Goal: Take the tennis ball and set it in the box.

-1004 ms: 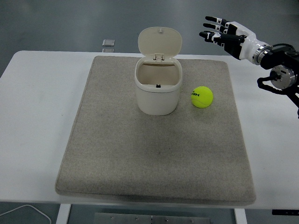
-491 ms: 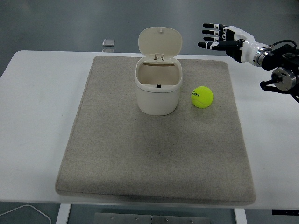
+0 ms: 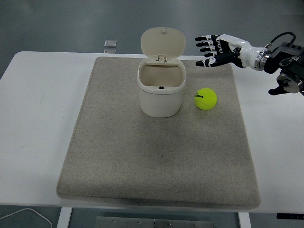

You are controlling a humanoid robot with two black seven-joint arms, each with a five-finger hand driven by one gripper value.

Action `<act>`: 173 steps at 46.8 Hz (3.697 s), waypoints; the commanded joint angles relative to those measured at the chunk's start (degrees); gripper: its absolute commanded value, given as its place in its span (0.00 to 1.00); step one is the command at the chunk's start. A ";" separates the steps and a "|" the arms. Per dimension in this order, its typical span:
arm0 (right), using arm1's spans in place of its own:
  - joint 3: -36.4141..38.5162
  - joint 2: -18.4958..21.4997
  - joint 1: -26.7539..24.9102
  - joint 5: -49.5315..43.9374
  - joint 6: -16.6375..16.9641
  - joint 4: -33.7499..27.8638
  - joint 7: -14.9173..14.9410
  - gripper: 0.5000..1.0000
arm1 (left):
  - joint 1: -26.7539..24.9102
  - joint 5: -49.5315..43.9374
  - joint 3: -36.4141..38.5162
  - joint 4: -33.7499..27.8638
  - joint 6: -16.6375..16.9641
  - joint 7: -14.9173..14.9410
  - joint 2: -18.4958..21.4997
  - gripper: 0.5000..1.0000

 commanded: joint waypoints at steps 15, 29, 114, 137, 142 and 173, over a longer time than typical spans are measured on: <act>-0.70 -6.63 0.14 -26.92 0.03 7.83 7.42 0.83 | -0.01 0.09 0.01 -0.01 0.00 0.00 0.00 0.99; -0.79 -8.04 -0.47 -31.93 -0.68 9.68 8.30 0.83 | -0.01 0.00 0.01 -0.01 0.00 0.00 0.00 0.99; -0.18 -3.38 -7.33 -34.92 -7.36 7.05 8.30 0.81 | -0.01 0.00 0.01 -0.01 0.00 0.00 0.00 0.99; 0.09 -3.20 -7.51 -34.66 -7.71 6.34 8.30 0.56 | -0.01 0.00 0.01 -0.01 0.00 0.00 0.00 0.99; 0.09 -2.24 -7.59 -34.48 -7.62 6.43 8.38 0.55 | -0.01 0.00 0.01 -0.01 0.00 0.00 0.00 0.99; 0.18 -1.36 -7.68 -34.92 -7.62 6.78 8.38 0.04 | -0.01 0.00 0.01 -0.01 0.00 0.00 0.00 0.99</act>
